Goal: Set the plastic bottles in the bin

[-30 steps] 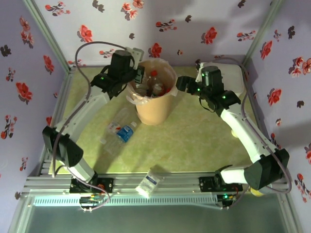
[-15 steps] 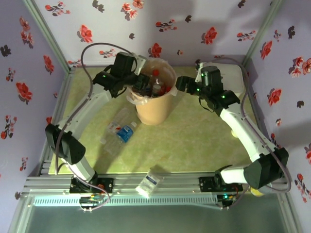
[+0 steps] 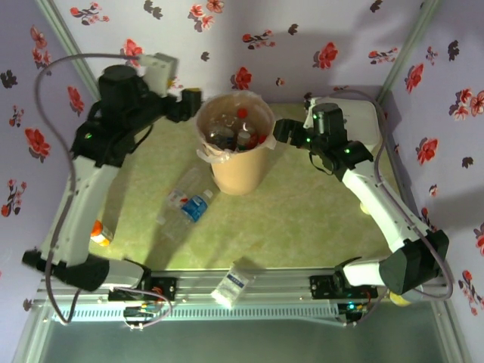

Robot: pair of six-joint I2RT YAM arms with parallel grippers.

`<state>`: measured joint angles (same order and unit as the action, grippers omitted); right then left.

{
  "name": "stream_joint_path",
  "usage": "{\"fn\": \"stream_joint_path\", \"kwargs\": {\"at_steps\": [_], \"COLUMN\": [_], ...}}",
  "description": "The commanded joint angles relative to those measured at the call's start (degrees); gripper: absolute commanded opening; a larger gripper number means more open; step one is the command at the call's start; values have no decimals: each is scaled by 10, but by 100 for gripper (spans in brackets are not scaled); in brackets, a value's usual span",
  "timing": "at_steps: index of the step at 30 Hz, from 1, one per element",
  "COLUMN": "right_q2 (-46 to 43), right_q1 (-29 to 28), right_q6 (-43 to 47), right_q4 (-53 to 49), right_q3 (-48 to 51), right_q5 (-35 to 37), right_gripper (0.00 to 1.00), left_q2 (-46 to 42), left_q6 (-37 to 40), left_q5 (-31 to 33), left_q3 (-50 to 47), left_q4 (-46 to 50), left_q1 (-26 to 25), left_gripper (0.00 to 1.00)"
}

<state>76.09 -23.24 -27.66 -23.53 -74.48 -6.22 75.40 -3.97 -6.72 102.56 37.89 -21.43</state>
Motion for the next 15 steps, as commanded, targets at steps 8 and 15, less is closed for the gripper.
{"fn": "stream_joint_path", "kwargs": {"at_steps": [8,15], "right_q2": [-20,-57], "right_q1": [9,18], "right_q6": [-1,3], "right_q4": [12,-18], "right_q3": [35,53], "right_q5": [11,37], "right_gripper": [83,83], "left_q2": [-102,-10], "left_q6": [-156,-176], "left_q5": [-30,1], "left_q3": [-304,-411], "left_q4": [10,-83], "left_q1": [157,144], "left_gripper": [84,90]}}
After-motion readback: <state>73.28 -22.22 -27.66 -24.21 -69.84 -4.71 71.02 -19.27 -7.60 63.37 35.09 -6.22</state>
